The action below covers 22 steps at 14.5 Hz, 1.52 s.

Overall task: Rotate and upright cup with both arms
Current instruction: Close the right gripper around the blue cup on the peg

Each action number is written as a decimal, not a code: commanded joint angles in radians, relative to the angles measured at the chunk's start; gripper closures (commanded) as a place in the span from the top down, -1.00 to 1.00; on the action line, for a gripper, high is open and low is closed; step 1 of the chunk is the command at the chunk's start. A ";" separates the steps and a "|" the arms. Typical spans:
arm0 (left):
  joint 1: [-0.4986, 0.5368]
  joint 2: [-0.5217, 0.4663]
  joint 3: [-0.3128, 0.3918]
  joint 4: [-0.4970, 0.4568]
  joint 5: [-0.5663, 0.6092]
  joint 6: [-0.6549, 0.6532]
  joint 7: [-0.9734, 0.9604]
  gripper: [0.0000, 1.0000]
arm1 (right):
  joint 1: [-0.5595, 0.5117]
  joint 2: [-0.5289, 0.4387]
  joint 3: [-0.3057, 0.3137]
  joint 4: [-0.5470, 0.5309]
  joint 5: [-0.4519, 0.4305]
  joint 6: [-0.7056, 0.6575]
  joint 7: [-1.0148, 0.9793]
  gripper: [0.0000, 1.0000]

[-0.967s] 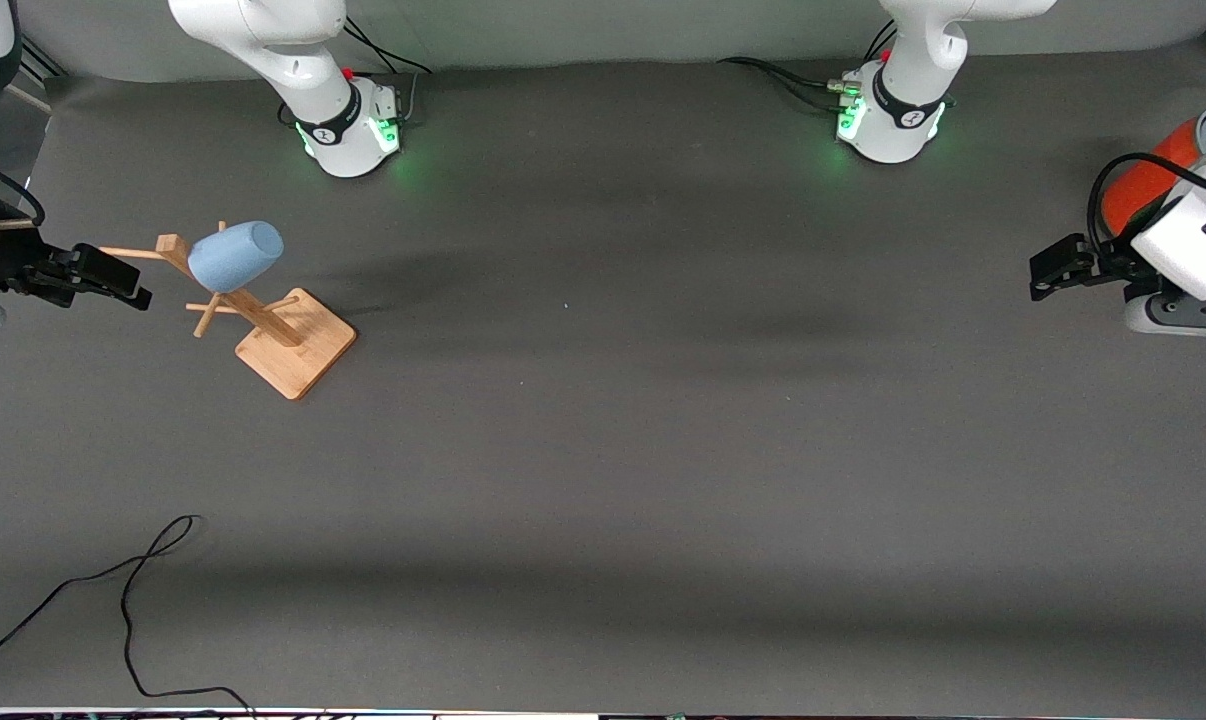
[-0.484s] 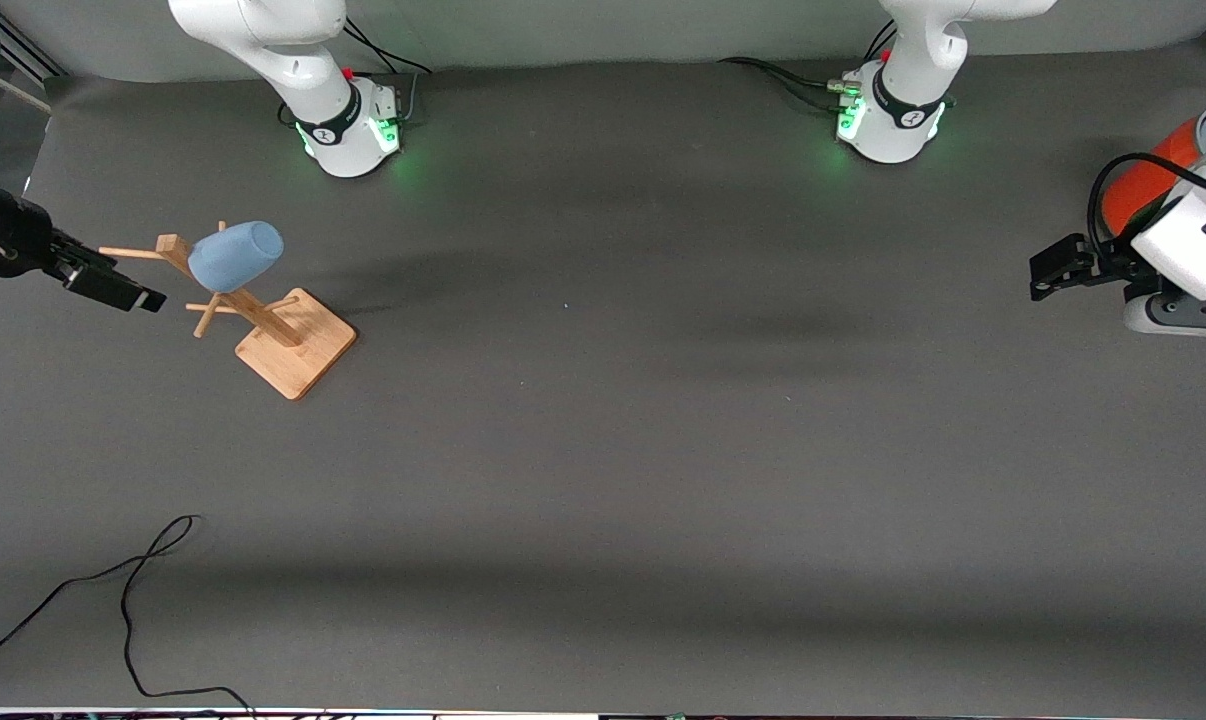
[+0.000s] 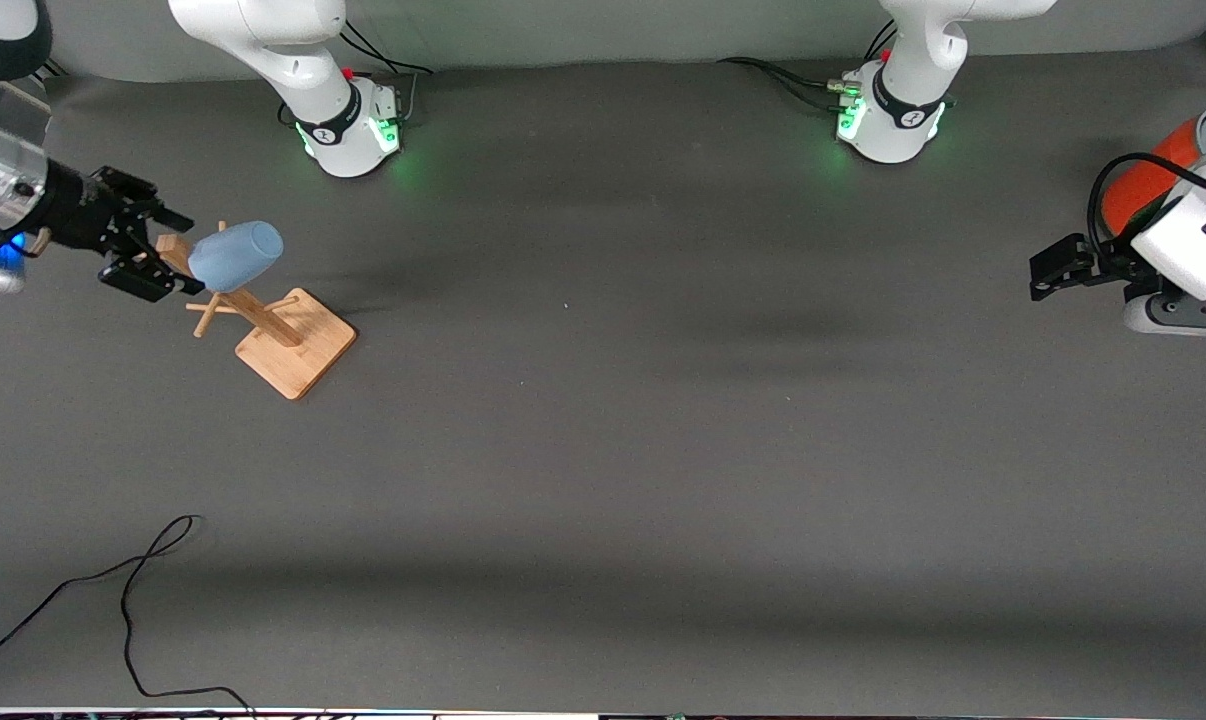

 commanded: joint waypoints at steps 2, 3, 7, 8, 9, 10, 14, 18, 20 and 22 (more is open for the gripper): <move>-0.001 0.005 0.000 0.017 0.010 -0.003 0.013 1.00 | -0.002 -0.106 -0.041 -0.155 0.027 0.048 0.048 1.00; -0.001 0.005 0.000 0.017 0.010 -0.003 0.013 1.00 | -0.002 -0.115 -0.056 -0.178 0.027 0.048 0.048 1.00; -0.001 0.005 0.000 0.017 0.010 -0.002 0.014 1.00 | -0.002 -0.120 -0.071 -0.233 0.027 0.103 0.035 1.00; -0.001 0.005 0.000 0.017 0.010 -0.003 0.013 1.00 | -0.002 -0.118 -0.073 -0.253 0.028 0.126 0.032 1.00; -0.001 0.005 0.000 0.017 0.010 -0.003 0.014 1.00 | -0.002 -0.117 -0.073 -0.272 0.028 0.149 0.028 1.00; -0.001 0.005 0.000 0.017 0.010 -0.003 0.013 1.00 | -0.002 -0.111 -0.073 -0.286 0.030 0.169 0.028 1.00; -0.001 0.005 0.000 0.017 0.010 -0.003 0.013 1.00 | 0.006 -0.085 -0.073 -0.306 0.036 0.200 0.025 1.00; -0.001 0.005 0.000 0.017 0.010 -0.005 0.013 1.00 | 0.006 -0.072 -0.075 -0.310 0.062 0.202 -0.041 0.45; -0.001 0.005 0.000 0.017 0.010 -0.007 0.013 1.00 | 0.006 -0.068 -0.075 -0.309 0.065 0.202 -0.044 0.04; -0.001 0.005 0.000 0.017 0.010 -0.007 0.013 1.00 | 0.006 -0.069 -0.075 -0.306 0.082 0.197 -0.044 -0.02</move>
